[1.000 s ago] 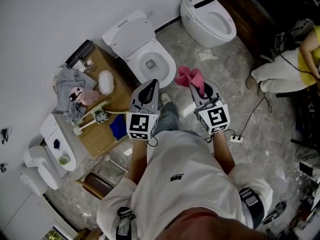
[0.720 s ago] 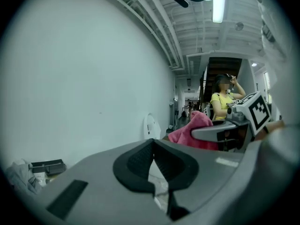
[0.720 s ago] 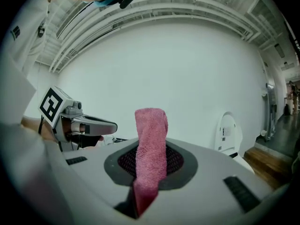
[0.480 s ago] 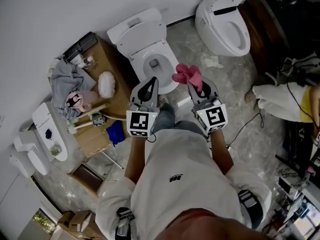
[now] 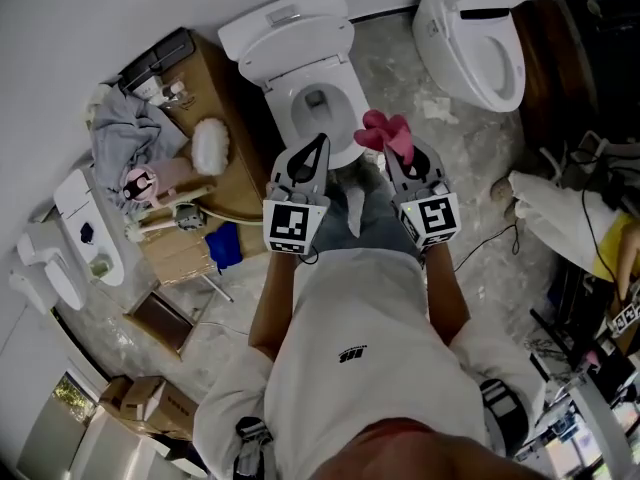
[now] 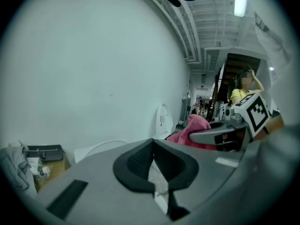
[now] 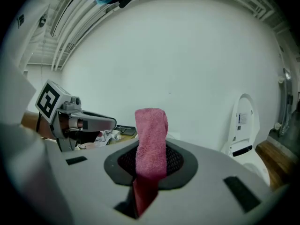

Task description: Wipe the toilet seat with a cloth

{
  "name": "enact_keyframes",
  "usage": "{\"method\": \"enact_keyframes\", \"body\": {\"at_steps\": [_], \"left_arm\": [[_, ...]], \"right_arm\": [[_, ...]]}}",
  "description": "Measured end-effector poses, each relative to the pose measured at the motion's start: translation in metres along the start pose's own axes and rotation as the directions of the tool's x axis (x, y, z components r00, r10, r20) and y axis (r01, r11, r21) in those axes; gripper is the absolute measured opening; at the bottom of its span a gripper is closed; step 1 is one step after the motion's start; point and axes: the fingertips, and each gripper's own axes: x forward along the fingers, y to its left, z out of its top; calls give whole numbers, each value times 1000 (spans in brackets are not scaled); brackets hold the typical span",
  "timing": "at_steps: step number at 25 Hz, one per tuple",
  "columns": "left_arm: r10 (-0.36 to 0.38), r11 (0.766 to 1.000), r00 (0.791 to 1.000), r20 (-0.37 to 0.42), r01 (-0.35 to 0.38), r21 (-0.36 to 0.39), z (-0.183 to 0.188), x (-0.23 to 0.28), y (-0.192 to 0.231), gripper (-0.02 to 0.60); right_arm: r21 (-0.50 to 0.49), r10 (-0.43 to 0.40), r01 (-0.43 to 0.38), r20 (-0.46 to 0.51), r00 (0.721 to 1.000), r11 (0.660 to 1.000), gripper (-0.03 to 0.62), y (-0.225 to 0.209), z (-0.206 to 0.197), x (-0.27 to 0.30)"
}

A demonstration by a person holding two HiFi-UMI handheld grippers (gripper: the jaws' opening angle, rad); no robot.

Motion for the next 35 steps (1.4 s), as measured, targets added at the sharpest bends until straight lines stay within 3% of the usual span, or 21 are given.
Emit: {"method": "enact_keyframes", "body": {"at_steps": [8, 16, 24, 35], "left_arm": [[99, 993, 994, -52, -102, -57, -45, 45, 19, 11], [199, 967, 974, -105, -212, -143, -99, 90, 43, 11], [218, 952, 962, -165, -247, -180, -155, 130, 60, 11], [216, 930, 948, -232, -272, -246, -235, 177, 74, 11]], "right_arm": [[2, 92, -92, -97, 991, 996, 51, -39, -48, 60], [1, 198, -203, -207, 958, 979, 51, -63, -114, 111], [3, 263, -274, -291, 920, 962, 51, -76, -179, 159], [-41, 287, -323, -363, 886, 945, 51, -94, -250, 217]]}}
